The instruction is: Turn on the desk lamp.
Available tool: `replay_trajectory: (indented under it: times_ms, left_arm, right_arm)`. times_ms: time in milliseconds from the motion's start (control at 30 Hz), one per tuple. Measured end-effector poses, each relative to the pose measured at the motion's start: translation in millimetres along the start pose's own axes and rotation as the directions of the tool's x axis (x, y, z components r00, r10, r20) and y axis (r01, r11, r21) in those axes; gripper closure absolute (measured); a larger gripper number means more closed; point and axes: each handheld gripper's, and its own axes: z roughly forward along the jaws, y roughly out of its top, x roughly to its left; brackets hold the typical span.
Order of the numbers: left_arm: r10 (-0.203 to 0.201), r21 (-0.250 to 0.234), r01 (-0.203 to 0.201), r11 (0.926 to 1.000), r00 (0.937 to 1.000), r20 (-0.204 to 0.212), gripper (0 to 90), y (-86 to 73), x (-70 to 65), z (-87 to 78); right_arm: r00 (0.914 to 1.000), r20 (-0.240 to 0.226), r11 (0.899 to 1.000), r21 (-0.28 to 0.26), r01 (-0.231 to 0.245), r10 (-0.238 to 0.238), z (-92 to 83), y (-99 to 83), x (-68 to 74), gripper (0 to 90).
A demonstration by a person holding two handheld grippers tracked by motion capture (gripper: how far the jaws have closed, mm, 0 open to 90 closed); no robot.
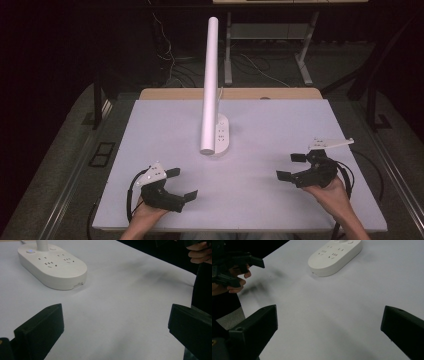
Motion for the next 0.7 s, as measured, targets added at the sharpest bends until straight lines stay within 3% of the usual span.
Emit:
replay_trajectory:
  times_ms: [400,700]
  left_arm:
    - [0.001,0.000,-0.001,1.0000,1.0000,0.004,0.0,-0.1,-0.2,0.3]
    - [0.001,-0.003,-0.001,1.0000,1.0000,0.002,0.0,-0.2,-0.3,0.4]
  right_arm:
    - [0.9997,0.006,1.000,-0.001,0.022,-0.022,7.1,23.5,-2.6,0.4]
    - [0.9992,0.008,0.999,0.029,0.039,-0.039,18.6,38.6,-4.4,0.4]
